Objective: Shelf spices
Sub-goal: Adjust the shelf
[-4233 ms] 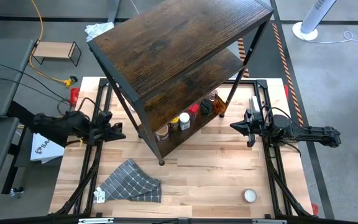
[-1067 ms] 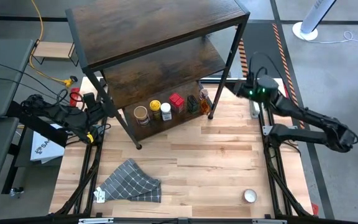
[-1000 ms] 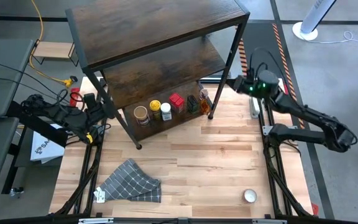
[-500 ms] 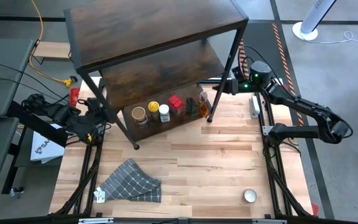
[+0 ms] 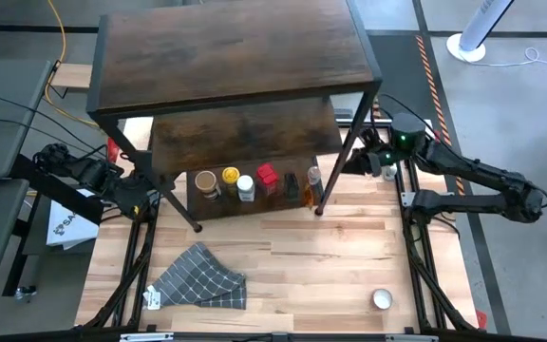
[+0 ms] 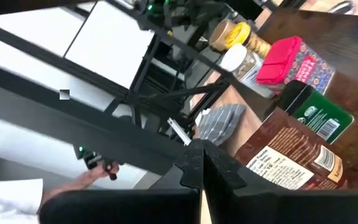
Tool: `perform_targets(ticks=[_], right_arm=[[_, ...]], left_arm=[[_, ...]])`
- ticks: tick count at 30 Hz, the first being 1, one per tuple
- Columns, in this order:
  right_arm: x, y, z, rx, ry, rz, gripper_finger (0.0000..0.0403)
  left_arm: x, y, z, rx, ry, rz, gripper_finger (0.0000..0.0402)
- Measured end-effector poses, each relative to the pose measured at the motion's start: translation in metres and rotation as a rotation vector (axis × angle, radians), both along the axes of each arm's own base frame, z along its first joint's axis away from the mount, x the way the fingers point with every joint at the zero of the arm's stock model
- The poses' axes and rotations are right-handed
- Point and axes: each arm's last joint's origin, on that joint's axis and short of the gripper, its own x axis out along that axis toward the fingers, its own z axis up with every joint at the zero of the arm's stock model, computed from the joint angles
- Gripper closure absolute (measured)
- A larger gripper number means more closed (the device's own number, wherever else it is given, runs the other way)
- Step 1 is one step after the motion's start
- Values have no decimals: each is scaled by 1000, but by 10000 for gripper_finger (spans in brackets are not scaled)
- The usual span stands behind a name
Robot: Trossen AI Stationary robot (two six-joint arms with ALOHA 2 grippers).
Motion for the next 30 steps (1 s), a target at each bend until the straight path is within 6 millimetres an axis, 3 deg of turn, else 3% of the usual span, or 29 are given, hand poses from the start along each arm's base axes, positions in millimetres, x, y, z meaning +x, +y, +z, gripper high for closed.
perform_targets(ticks=[10, 15, 21, 25, 30], right_arm=[[-18, 43, 14, -23, -41, 59, 403], [-44, 54, 21, -35, -72, 8, 403], [-68, 62, 13, -5, 38, -60, 403], [-70, 67, 5, 5, 123, -55, 403], [-69, 73, -9, 50, 299, -29, 403]], left_arm=[[-13, 2, 1, -62, 74, -189, 401], [-26, 3, 23, -91, 150, -428, 401], [-46, 1, 36, -363, 383, -654, 401], [-37, -12, 36, -555, 484, -790, 401], [-11, -25, 44, -579, 406, -823, 401]])
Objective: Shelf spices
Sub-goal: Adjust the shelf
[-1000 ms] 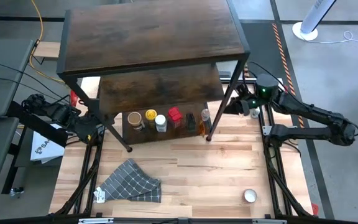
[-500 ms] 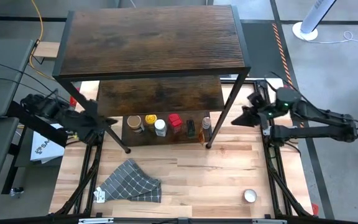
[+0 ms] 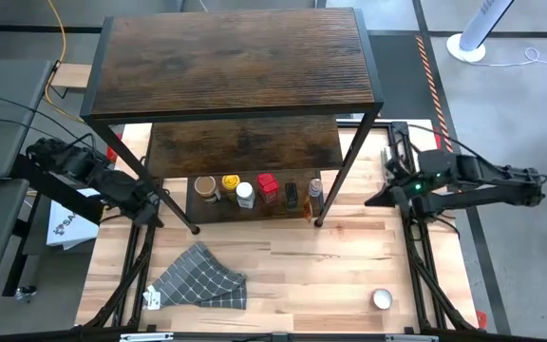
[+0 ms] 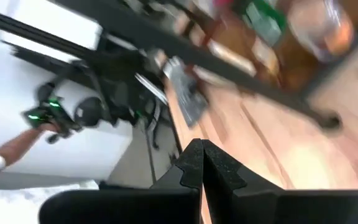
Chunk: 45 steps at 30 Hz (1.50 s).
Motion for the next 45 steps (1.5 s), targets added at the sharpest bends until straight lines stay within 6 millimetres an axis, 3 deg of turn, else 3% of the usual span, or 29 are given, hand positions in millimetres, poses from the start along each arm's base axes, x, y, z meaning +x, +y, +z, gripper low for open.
perform_targets(ticks=[8, 16, 21, 25, 31, 39, 45], right_arm=[[3, 19, -7, -13, 93, 41, 403], [1, 32, -16, -122, 156, -107, 403], [4, 34, -17, -130, 152, -246, 403], [15, 37, -14, -98, 95, -339, 403], [45, 52, -11, -13, 10, -343, 403], [88, 76, -24, 14, -47, -384, 403], [95, 74, -28, -68, -91, -540, 403]], left_arm=[[17, -21, 4, -11, -66, 141, 401], [18, -52, -6, 54, -122, 386, 401], [15, -59, -14, 115, -156, 509, 401], [18, -55, -14, 143, -169, 551, 401], [19, -46, -14, 174, -178, 607, 401], [19, -38, -14, 222, -192, 652, 401], [18, -36, -13, 238, -211, 660, 401]])
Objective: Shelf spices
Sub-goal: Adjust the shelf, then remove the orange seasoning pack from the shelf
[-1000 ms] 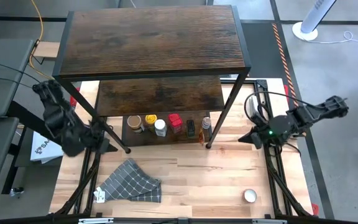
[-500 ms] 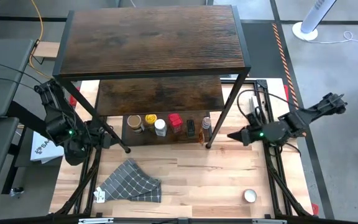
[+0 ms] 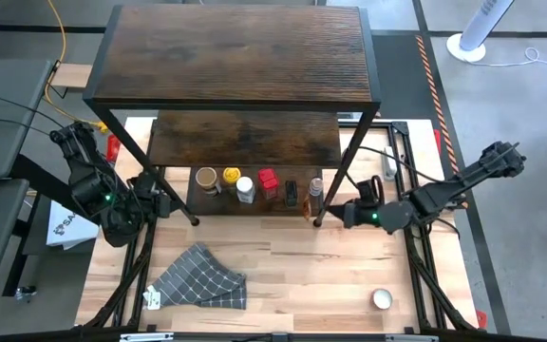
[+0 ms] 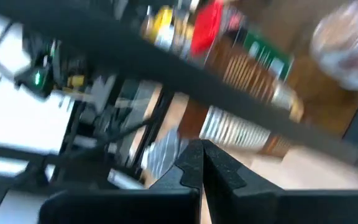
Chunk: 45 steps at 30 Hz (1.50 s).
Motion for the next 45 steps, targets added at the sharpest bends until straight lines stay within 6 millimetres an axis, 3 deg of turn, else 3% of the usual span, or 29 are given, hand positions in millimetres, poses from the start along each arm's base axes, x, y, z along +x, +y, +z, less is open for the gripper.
perform_targets(ticks=[8, 20, 29, 36, 39, 45], right_arm=[[0, -7, 0, -69, -6, -115, 403], [8, -38, 0, -157, 37, -248, 403], [13, -61, 0, -217, 89, -279, 403], [16, -71, 2, -238, 102, -202, 403], [15, -68, 7, -239, 72, -80, 403], [5, -42, 19, -217, -20, 146, 403]], left_arm=[[0, 5, 0, 67, -21, 46, 401], [-1, 25, -2, 227, 49, 170, 401], [-9, 42, -2, 287, 93, 253, 401], [-15, 53, 1, 322, 94, 283, 402], [-13, 50, 5, 301, 74, 200, 401], [6, 25, 22, 396, -7, -190, 401]])
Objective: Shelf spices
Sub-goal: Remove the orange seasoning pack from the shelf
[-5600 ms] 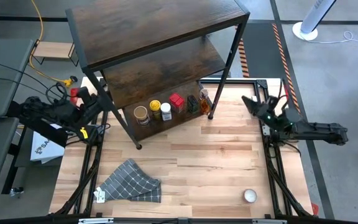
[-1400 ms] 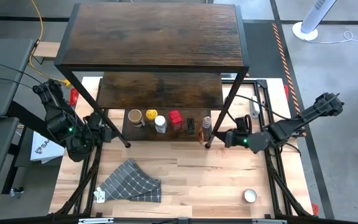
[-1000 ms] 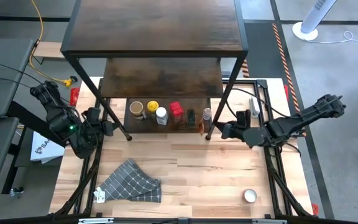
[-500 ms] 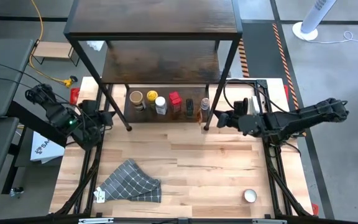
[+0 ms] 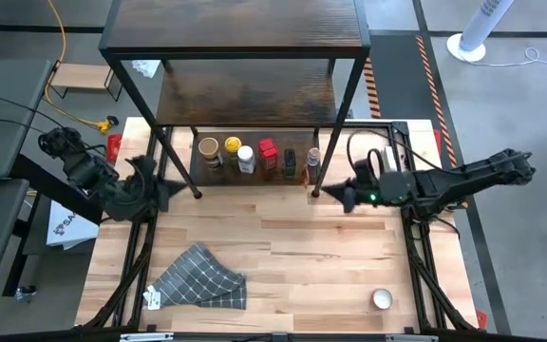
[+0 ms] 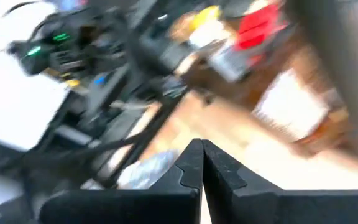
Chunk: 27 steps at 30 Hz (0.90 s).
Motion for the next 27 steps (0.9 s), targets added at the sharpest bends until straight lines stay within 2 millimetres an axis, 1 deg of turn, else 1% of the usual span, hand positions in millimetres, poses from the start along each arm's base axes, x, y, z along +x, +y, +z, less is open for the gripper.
perform_targets(ticks=[2, 4, 6, 9, 10, 12, 14, 17, 19, 21, 22, 24, 27], right_arm=[[0, 15, 1, 7, 5, 69, 403], [5, 32, 6, 7, 47, 113, 403], [13, 49, 13, -7, 144, 134, 403], [27, 71, 26, -69, 365, 142, 403], [31, 77, 30, -95, 446, 116, 403], [36, 88, 40, -120, 552, 24, 403], [38, 98, 44, -114, 617, -118, 403], [47, 121, 38, -67, 634, -312, 403], [56, 135, 28, -48, 663, -397, 403], [69, 144, 20, -56, 694, -451, 403], [76, 146, 16, -69, 708, -464, 403], [90, 147, 9, -137, 749, -435, 403], [110, 138, 5, -215, 805, -393, 403]], left_arm=[[5, -8, 2, 27, 5, -79, 401], [9, -13, 0, 41, 21, -99, 401], [9, -14, -2, 47, 37, -87, 401], [7, -12, -3, 55, 28, -38, 401], [6, -11, -3, 55, 20, -31, 401], [3, -8, -2, 50, 10, -34, 401], [-1, -4, 0, 48, 3, -51, 401], [-8, 1, 3, 51, 13, -119, 401], [-14, 5, 4, 49, 13, -166, 401], [-20, 10, 6, 38, 7, -207, 401], [-22, 12, 6, 28, 4, -228, 401], [-28, 15, 7, 12, 6, -287, 401], [-35, 20, 8, -6, 5, -374, 401]])
